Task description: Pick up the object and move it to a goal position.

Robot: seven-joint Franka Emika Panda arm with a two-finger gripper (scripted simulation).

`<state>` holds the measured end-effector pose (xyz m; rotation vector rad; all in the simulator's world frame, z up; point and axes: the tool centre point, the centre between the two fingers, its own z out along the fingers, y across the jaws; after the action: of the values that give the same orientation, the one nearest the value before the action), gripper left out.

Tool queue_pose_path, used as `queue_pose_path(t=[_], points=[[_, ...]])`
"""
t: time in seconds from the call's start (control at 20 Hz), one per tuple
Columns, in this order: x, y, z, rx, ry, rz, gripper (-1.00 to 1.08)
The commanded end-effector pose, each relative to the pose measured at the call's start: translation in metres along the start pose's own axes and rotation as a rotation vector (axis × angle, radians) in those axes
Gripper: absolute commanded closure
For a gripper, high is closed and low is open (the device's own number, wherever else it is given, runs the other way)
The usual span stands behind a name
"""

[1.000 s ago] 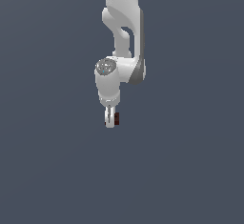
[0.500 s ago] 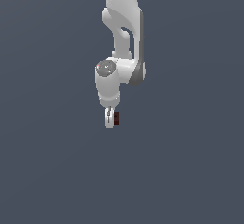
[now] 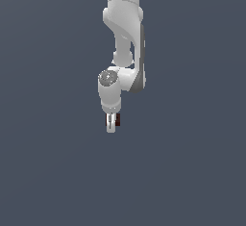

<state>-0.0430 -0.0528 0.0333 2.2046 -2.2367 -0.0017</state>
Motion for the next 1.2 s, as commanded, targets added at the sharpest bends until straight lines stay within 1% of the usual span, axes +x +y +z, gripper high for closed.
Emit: queue_pose_path(t=[0.0, 0.1, 0.15, 0.8, 1.15], points=[[0.0, -0.001, 0.005, 0.001, 0.0, 0.0, -0.92], [0.0, -0.001, 0.006, 0.001, 0.0, 0.0, -0.92], [0.0, -0.001, 0.006, 0.001, 0.0, 0.0, 1.08], [0.0, -0.002, 0.003, 0.003, 0.0, 0.001, 1.08], [0.003, -0.008, -0.025, 0.002, 0.0, 0.001, 1.08]])
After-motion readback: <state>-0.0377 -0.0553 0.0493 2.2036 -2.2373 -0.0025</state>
